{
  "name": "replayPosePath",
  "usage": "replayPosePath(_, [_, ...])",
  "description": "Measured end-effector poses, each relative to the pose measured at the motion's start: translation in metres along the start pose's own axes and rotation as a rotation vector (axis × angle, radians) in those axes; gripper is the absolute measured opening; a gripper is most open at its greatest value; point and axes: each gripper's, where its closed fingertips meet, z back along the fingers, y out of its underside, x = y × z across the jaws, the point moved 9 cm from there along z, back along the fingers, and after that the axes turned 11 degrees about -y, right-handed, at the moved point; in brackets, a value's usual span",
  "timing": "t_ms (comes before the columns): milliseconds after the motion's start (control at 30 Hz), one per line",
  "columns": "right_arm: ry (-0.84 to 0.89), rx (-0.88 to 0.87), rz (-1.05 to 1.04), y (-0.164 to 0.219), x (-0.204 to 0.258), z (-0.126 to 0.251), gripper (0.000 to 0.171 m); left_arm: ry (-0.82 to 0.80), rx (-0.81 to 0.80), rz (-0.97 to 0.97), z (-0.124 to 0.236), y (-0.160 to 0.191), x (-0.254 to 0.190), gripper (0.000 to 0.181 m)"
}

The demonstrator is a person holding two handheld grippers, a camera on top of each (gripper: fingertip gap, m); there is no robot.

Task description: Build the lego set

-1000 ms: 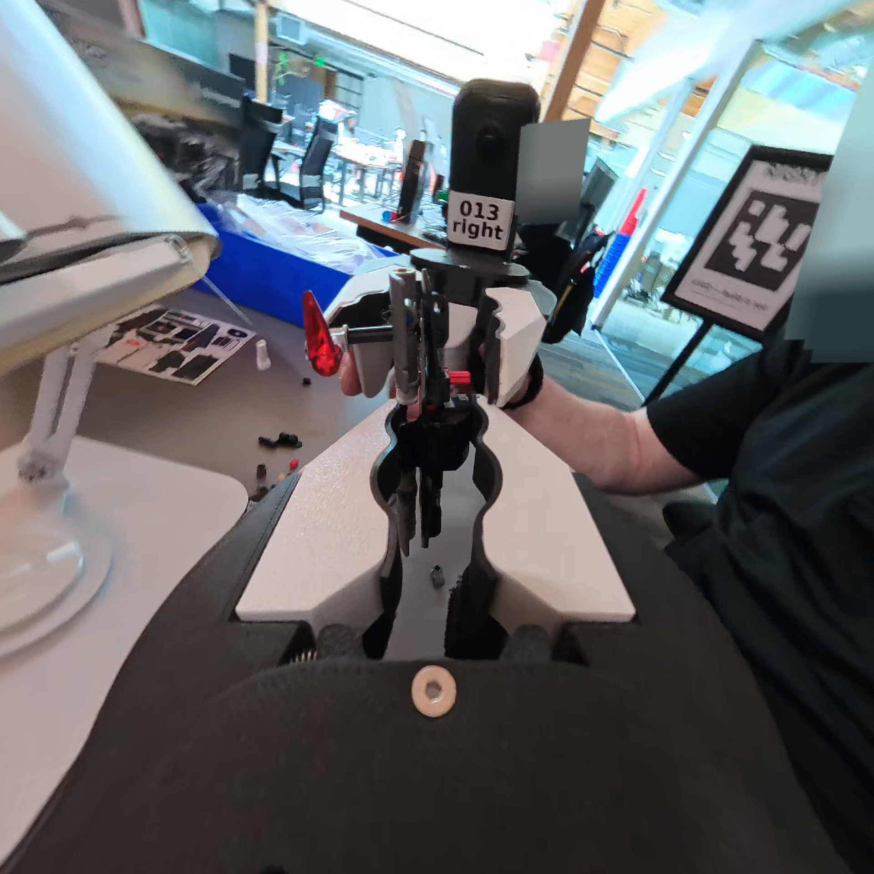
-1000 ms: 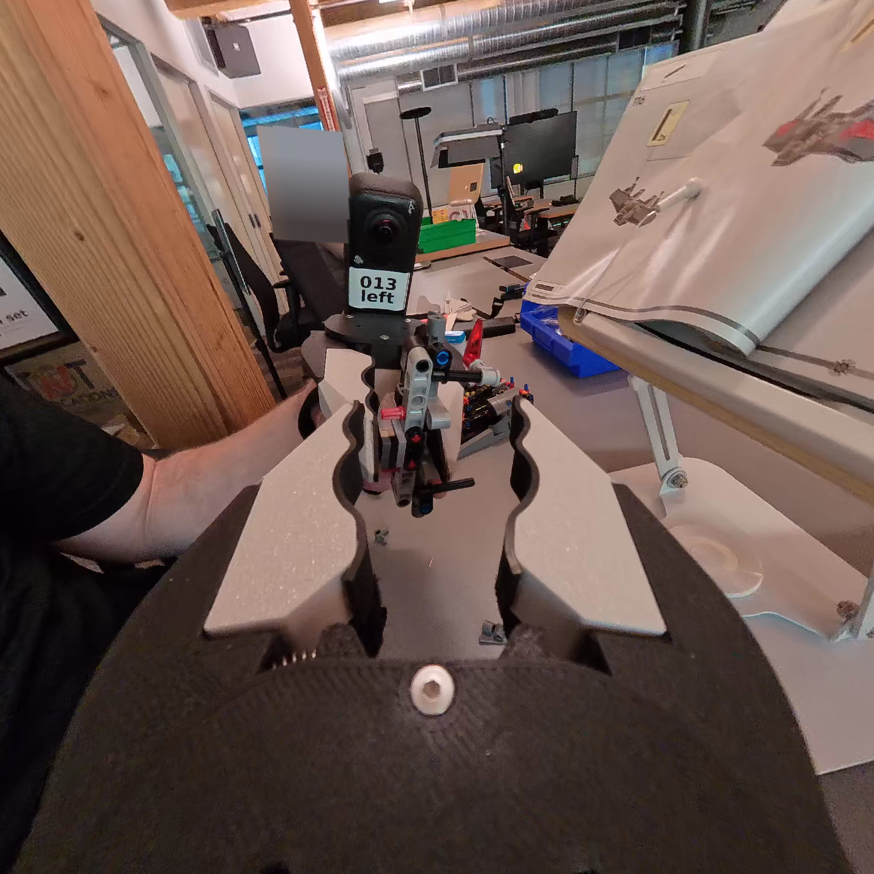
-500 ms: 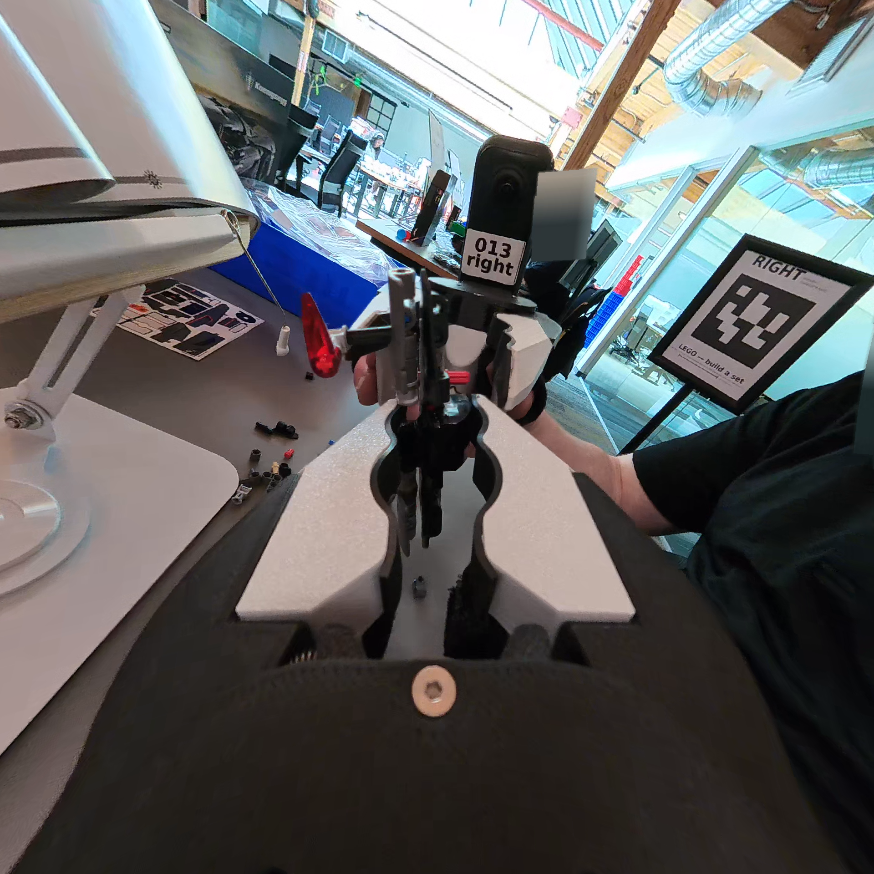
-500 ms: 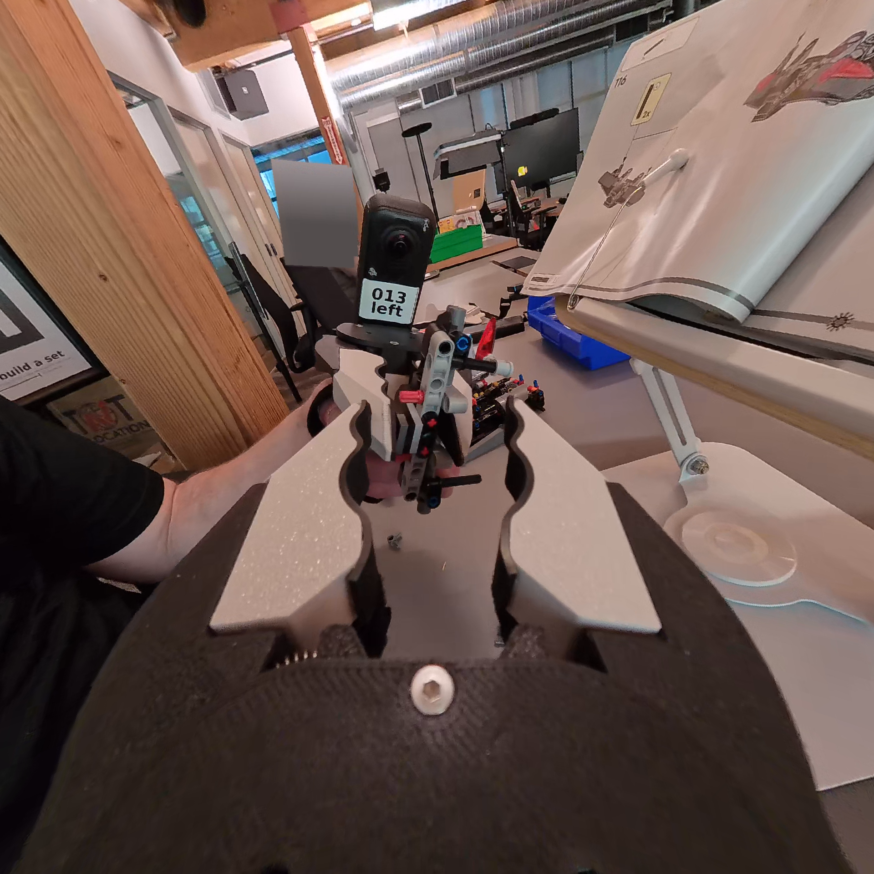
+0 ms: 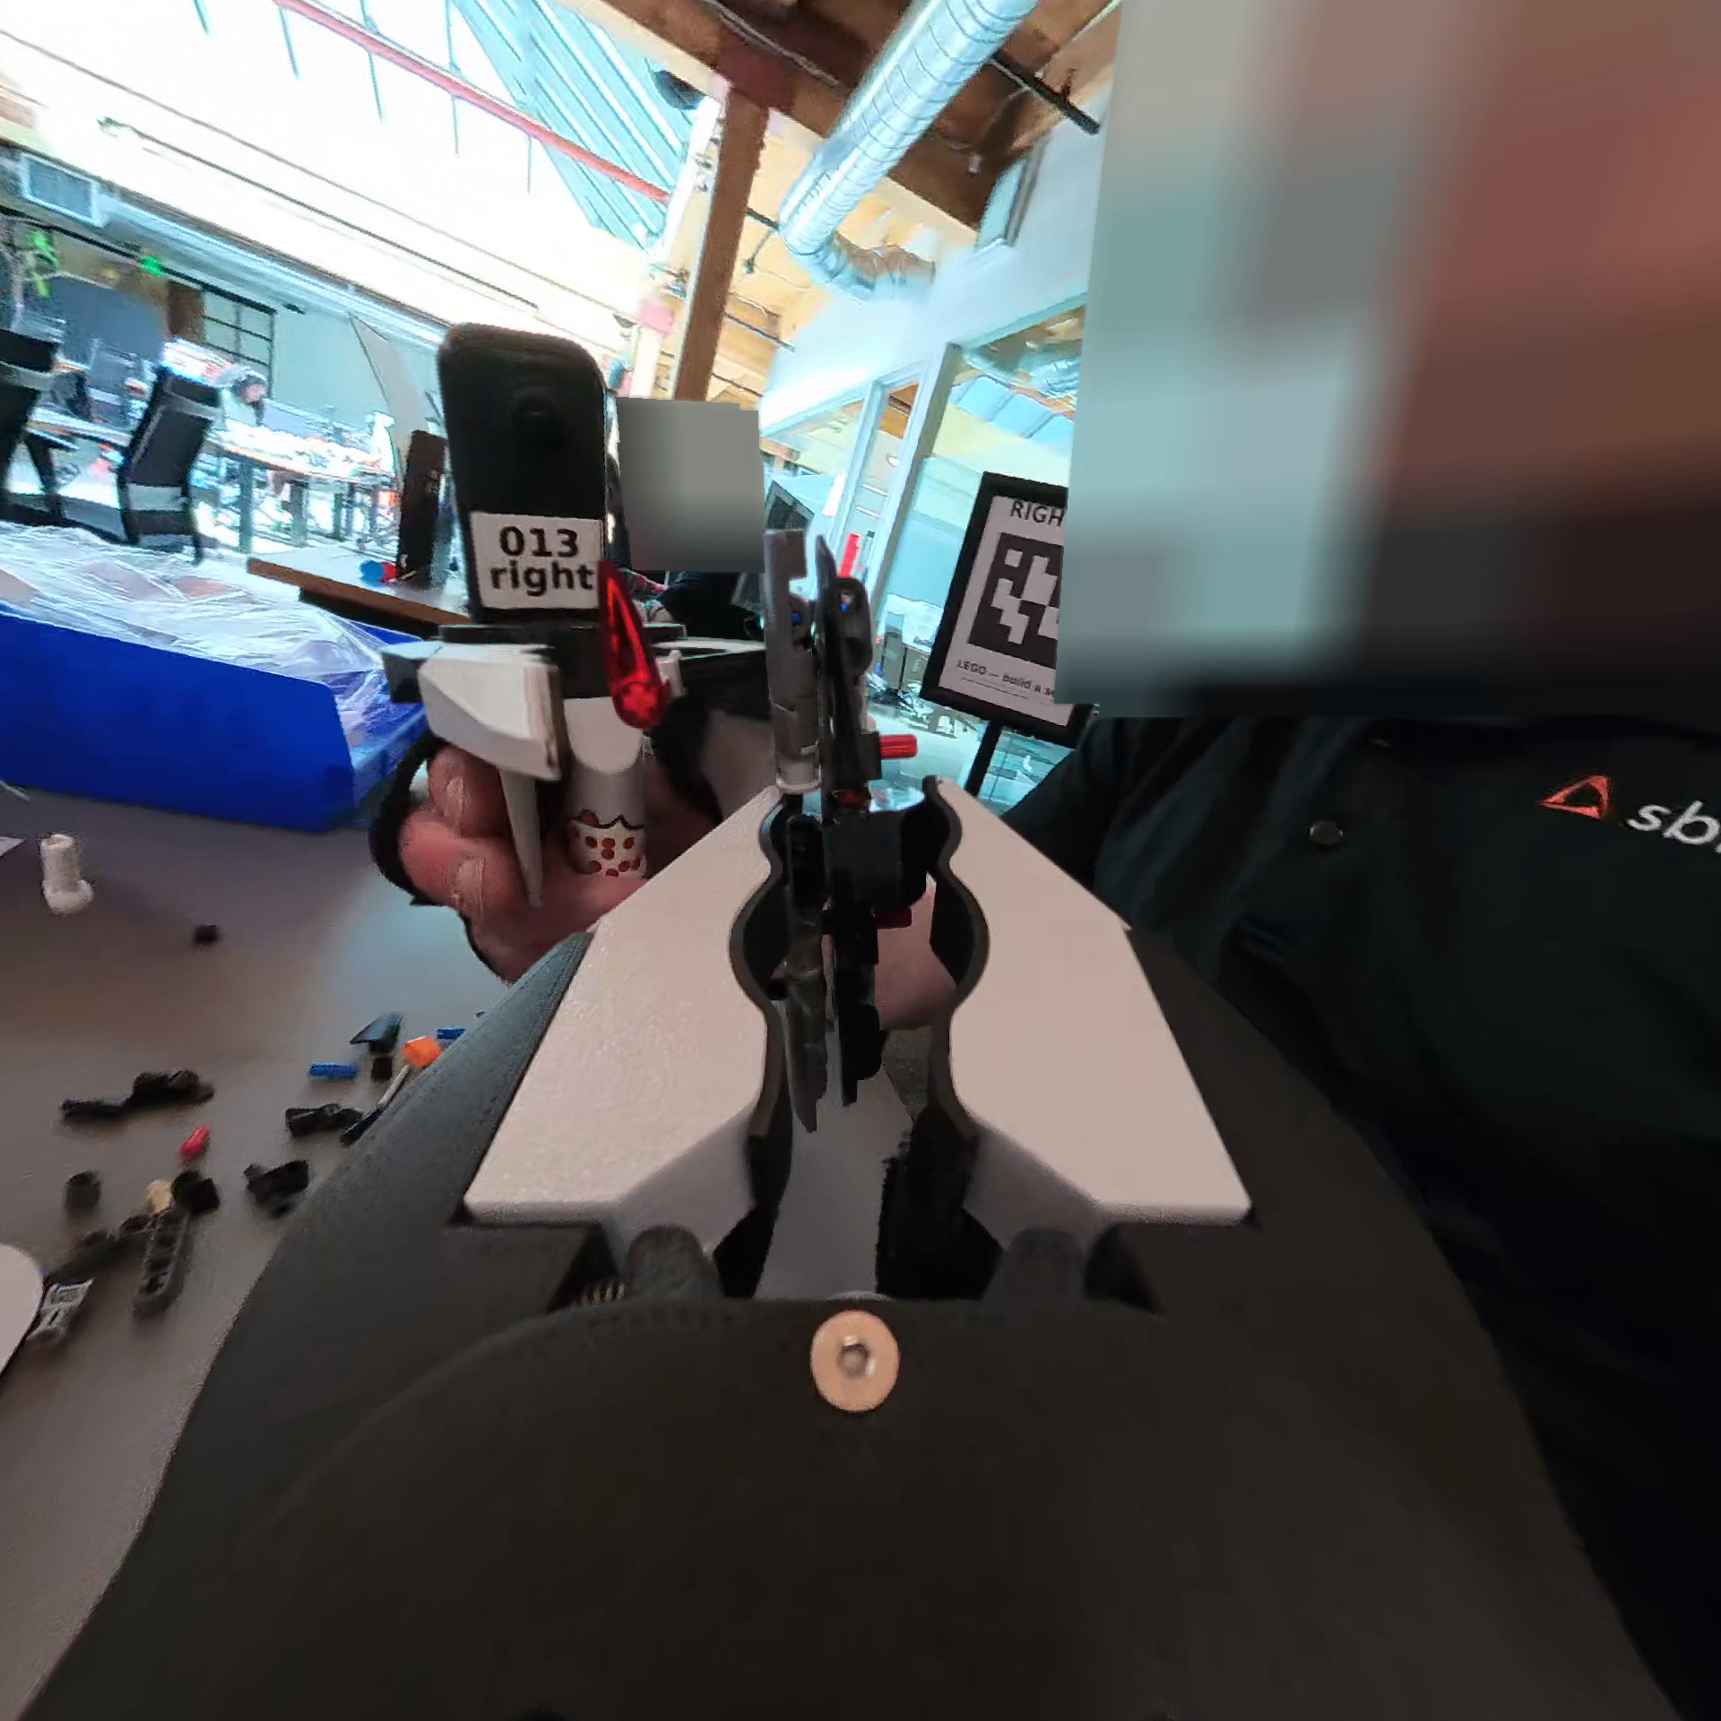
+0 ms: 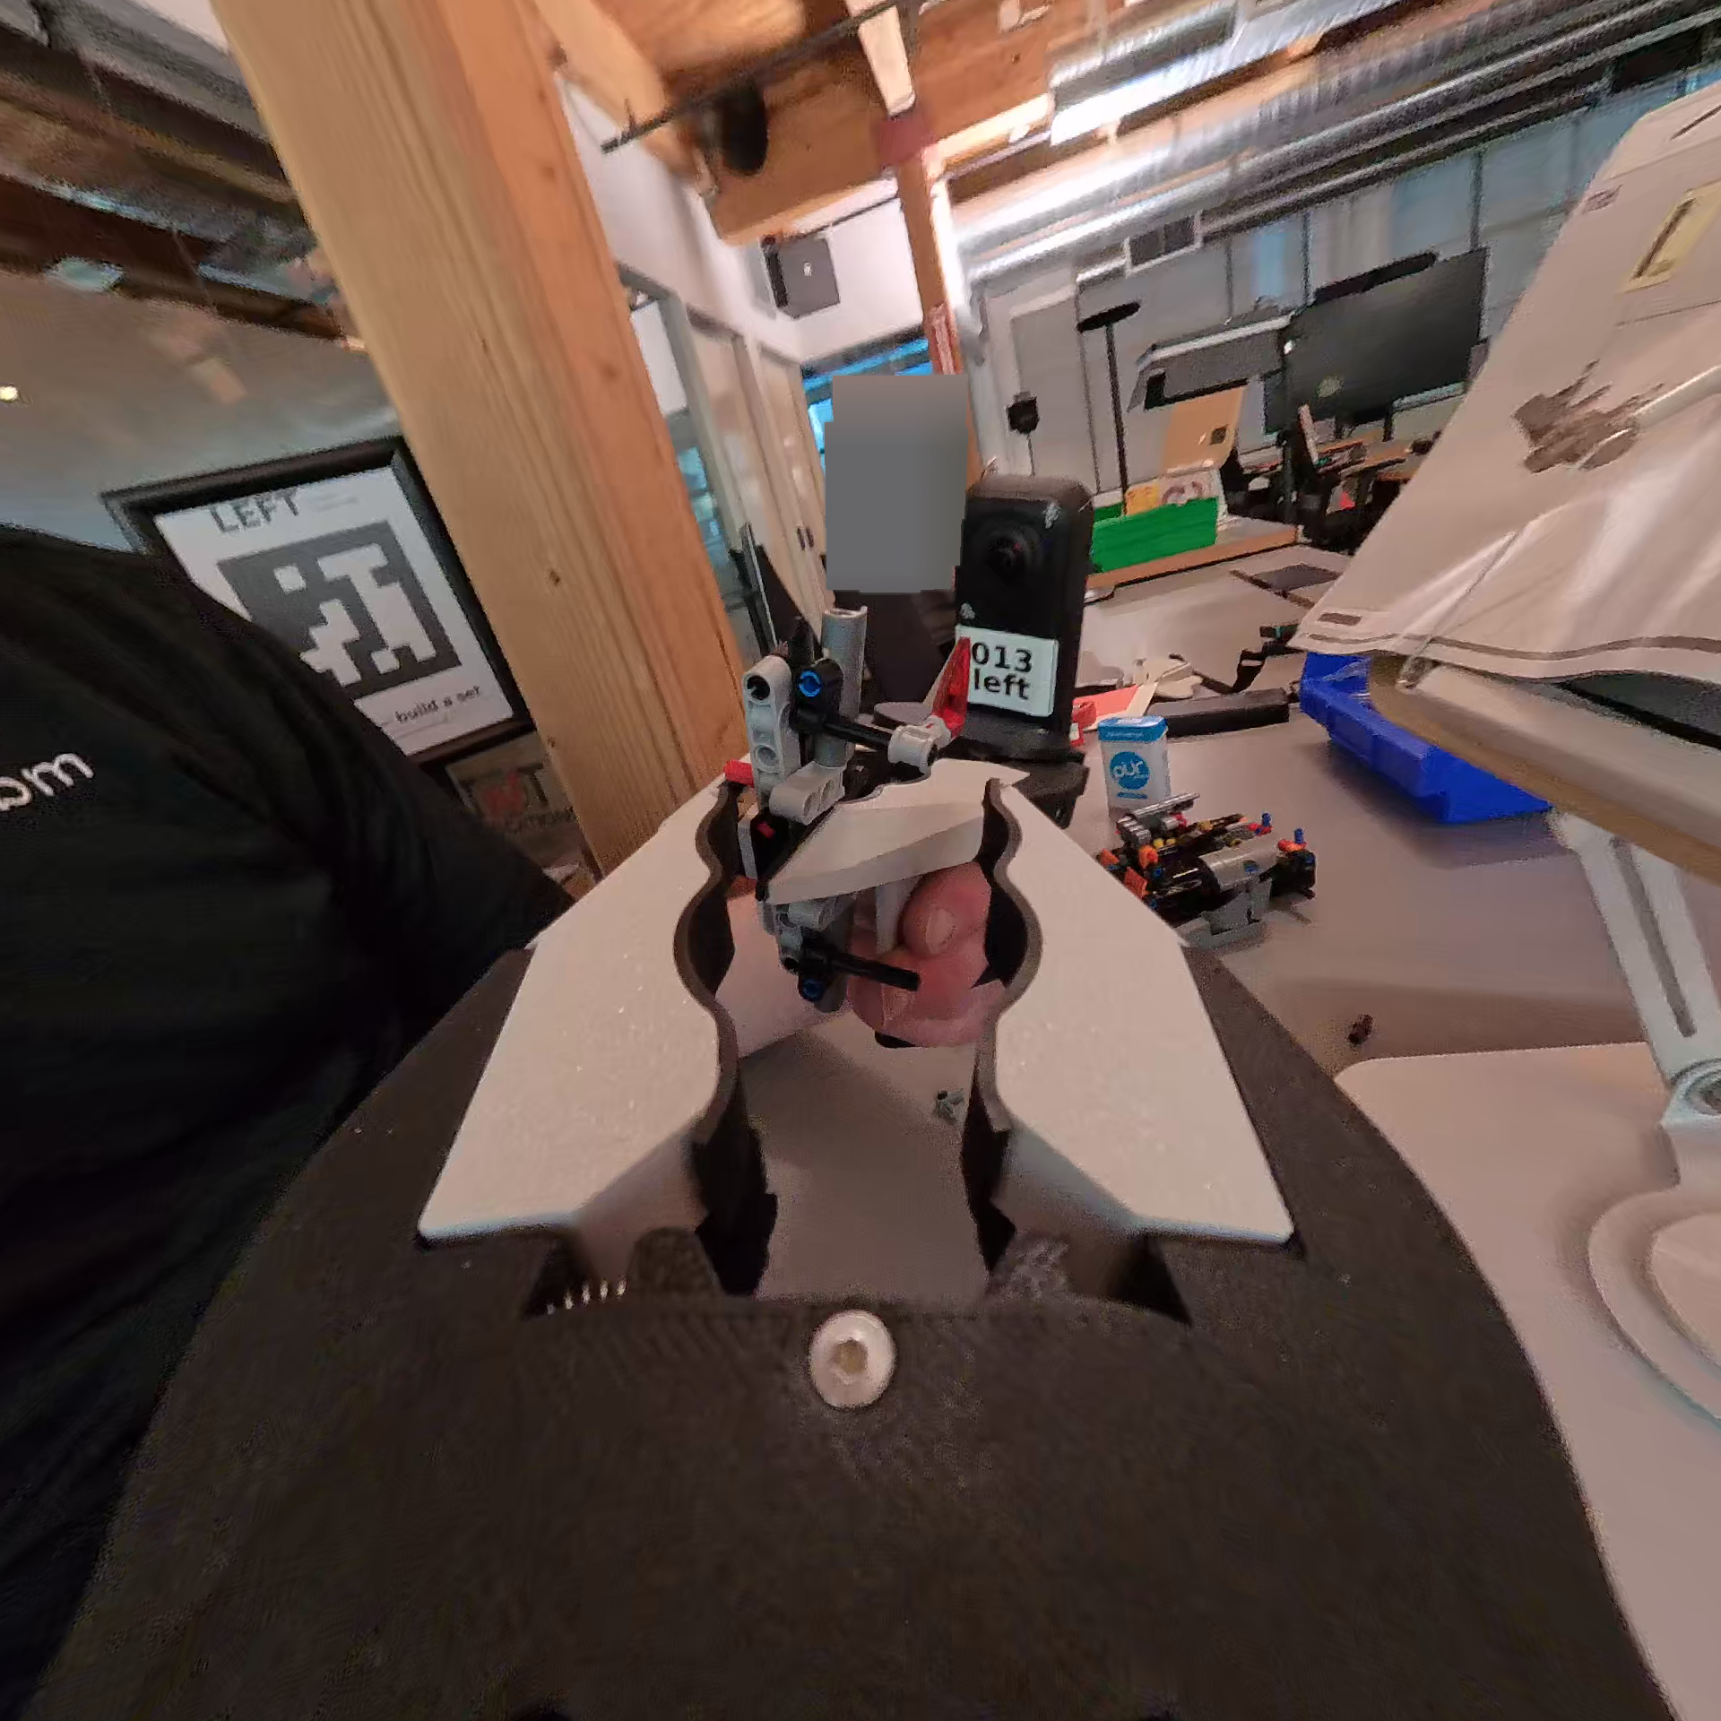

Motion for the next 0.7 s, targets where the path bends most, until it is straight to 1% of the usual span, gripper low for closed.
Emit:
replayPosePath(100, [-0.030,0.007,0.017,0.002,0.004,-0.006,0.049,0.066,0.018,-0.008,-0.003,0.003,-0.004,0.023])
replayPosePath(233, [-0.094,-0.001,0.009,0.004,0.008,-0.010,0.042,0.113,0.044,-0.008,-0.006,0.008,-0.007,0.023])
replayPosePath(367, [-0.088,-0.002,0.012,0.005,0.008,-0.011,0.044,0.098,0.051,-0.020,-0.005,0.010,-0.007,0.023])
replayPosePath(433, [-0.074,0.003,0.017,0.005,0.007,-0.011,0.048,0.046,0.074,-0.036,-0.002,0.010,-0.006,0.023])
replayPosePath(500, [-0.026,0.006,0.044,0.004,0.006,-0.009,0.054,-0.041,0.099,-0.078,0.002,0.009,-0.006,0.023])
replayPosePath(600, [0.039,0.054,0.060,0.006,0.001,-0.002,0.055,-0.238,0.249,-0.233,0.009,0.014,-0.010,0.023])
replayPosePath(700, [0.101,0.038,0.080,0.002,-0.004,0.010,0.056,-0.422,0.446,-0.413,0.015,0.018,-0.010,0.023])
